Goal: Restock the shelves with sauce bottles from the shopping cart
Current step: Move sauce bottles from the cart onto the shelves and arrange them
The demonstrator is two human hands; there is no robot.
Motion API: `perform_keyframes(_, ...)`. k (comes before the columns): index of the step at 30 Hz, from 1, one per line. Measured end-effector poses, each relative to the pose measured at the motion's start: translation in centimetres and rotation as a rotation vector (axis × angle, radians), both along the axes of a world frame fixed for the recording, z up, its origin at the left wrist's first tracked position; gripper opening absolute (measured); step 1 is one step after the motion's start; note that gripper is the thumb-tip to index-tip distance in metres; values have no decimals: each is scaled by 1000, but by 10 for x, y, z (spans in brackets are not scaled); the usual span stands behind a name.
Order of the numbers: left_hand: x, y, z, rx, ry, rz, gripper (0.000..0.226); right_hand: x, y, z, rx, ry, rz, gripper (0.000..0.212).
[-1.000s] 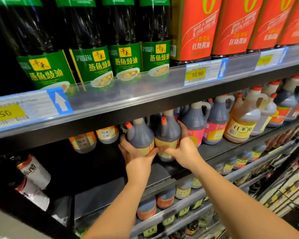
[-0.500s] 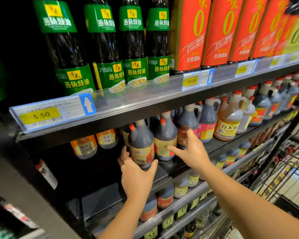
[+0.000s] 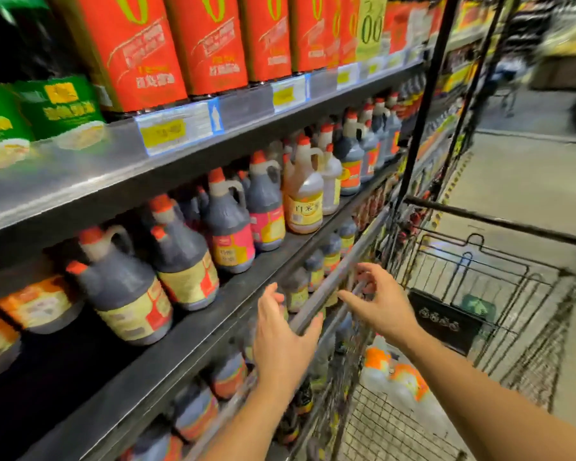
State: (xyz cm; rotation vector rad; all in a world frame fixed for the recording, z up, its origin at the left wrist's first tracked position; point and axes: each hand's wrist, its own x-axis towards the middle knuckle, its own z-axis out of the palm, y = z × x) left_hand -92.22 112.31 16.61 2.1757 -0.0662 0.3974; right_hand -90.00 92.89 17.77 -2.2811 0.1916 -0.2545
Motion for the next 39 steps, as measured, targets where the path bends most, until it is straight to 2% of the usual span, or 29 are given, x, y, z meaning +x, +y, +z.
perform_keyframes(5,24,-89,-47,89,147,-237,78,-24,-100,-66,15,150,-243,71)
perform_keyframes(8,40,-140,-87,205,241,-334,83,-35,-150,-112,30,249,-360,76)
perform_keyframes(12,61,-195,-150,310,416,-446,83,-46,-201,-180,61,399,-452,73)
perform_keyframes(17,89,-242,-224,418,579,-456,76,-45,-238,-266,106,576,-502,78)
perform_keyframes(21,109,-260,-280,447,678,-486,82,-36,-250,-327,190,731,-493,80)
perform_keyframes(25,126,-265,-334,478,815,-445,91,-27,-251,-380,216,806,-516,82)
perform_keyframes(29,142,-268,-383,525,878,-407,93,-12,-254,-421,214,891,-570,74)
perform_keyframes(35,173,-282,-439,559,880,-373,90,14,-261,-458,138,947,-645,58)
perform_keyframes(39,186,-286,-472,504,945,-307,97,27,-254,-472,19,1056,-662,87)
